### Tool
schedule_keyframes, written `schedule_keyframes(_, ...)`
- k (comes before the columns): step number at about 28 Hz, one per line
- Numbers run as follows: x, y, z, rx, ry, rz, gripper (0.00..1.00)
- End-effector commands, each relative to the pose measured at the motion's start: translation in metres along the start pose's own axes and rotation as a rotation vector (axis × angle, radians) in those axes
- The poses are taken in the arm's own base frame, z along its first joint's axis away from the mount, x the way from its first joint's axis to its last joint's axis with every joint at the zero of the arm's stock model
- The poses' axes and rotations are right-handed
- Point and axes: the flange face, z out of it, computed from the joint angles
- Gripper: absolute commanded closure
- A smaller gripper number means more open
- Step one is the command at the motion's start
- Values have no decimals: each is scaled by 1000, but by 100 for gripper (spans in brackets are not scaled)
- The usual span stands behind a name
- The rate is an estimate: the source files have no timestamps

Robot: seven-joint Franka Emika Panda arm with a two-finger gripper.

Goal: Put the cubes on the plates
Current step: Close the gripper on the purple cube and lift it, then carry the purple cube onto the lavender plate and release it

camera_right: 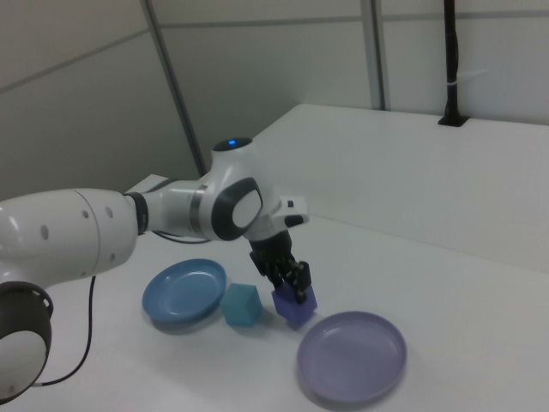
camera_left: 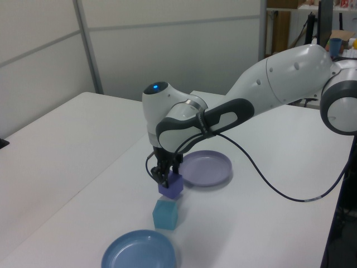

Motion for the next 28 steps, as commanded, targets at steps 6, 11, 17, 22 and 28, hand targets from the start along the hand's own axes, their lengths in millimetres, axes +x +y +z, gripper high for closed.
schedule_keyframes(6, 2, 79, -21, 8, 24, 43, 90)
schedule_keyframes(11, -3, 128, -10, -3, 3, 21, 90)
schedule_keyframes(17, -11, 163, 11, -10, -33, 4, 77)
schedule_keyframes(22, -11, 157, 20, -23, -44, -10, 10)
schedule_keyframes(28, -10, 138, 1, -13, -25, -21, 0)
